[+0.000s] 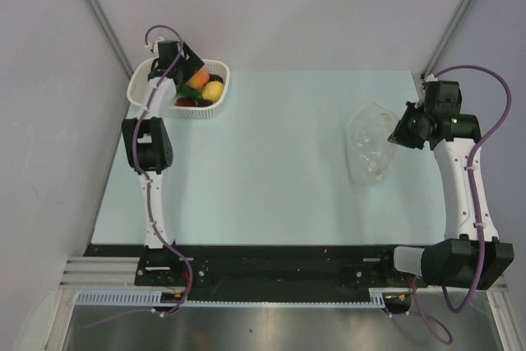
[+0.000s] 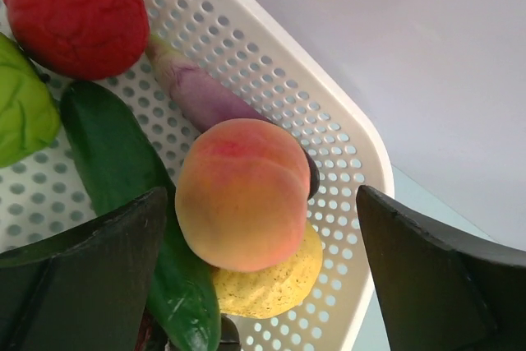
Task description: Open the zip-top bag and remove the fake food
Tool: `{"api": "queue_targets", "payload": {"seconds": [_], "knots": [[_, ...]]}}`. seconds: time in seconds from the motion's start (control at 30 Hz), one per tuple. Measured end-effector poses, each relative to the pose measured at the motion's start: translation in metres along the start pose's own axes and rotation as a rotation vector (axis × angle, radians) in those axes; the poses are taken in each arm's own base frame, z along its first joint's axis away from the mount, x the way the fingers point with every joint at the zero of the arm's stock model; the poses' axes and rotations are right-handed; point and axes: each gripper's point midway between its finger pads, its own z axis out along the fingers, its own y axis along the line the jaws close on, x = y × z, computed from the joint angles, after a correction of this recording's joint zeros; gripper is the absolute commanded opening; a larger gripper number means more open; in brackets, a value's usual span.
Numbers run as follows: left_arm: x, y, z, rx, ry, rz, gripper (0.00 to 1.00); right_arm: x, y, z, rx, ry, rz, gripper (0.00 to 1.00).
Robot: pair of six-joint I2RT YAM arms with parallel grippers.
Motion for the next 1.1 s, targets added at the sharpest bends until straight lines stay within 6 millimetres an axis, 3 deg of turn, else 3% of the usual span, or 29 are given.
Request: {"api": "queue_targets", "payload": {"seconds": [0.23, 0.3, 0.37, 0.43, 0.47, 0.5, 0.53, 0.6, 0.77, 0.87, 0.97, 1.03, 1.1], "knots": [[-0.013, 0.012, -0.007, -0.038, -0.007, 0.018, 1.00, -0.021, -0.018, 0.004, 0.125, -0.015, -0.050, 0.04], [-0.010, 0.014, -0.012, -0.037, 0.018, 0.017, 1.00, -0.029, -0.023, 0.002, 0.164, -0.026, -0.058, 0.04], [-0.003, 0.014, -0.023, -0.031, 0.051, 0.016, 1.00, -0.039, -0.028, 0.001, 0.209, -0.043, -0.071, 0.11], [0.012, 0.016, -0.044, -0.034, 0.103, 0.023, 1.00, -0.049, -0.031, 0.002, 0.269, -0.057, -0.101, 0.28], [0.020, 0.012, -0.056, -0.029, 0.123, 0.033, 1.00, -0.053, -0.032, 0.004, 0.305, -0.060, -0.125, 0.43], [0.029, 0.007, -0.070, -0.023, 0.144, 0.050, 1.00, -0.054, -0.029, 0.007, 0.328, -0.057, -0.158, 0.69], [0.038, -0.002, -0.084, -0.012, 0.161, 0.065, 1.00, -0.055, -0.026, 0.012, 0.357, -0.055, -0.191, 0.80], [0.063, -0.030, -0.121, 0.042, 0.190, 0.122, 1.00, -0.047, -0.017, 0.024, 0.403, -0.029, -0.273, 1.00], [0.136, -0.114, -0.249, 0.290, 0.270, 0.282, 1.00, -0.016, 0.012, 0.044, 0.431, 0.046, -0.421, 1.00], [0.155, -0.144, -0.329, 0.438, 0.258, 0.360, 1.00, -0.001, 0.039, 0.042, 0.355, 0.040, -0.452, 1.00], [0.170, -0.147, -0.412, 0.564, 0.236, 0.377, 1.00, 0.027, 0.076, 0.029, 0.180, 0.024, -0.448, 1.00], [0.183, -0.129, -0.462, 0.641, 0.238, 0.351, 1.00, 0.055, 0.098, 0.012, 0.026, 0.026, -0.429, 1.00], [0.197, -0.101, -0.495, 0.694, 0.262, 0.297, 1.00, 0.082, 0.107, -0.012, -0.110, 0.036, -0.393, 1.00]]}}
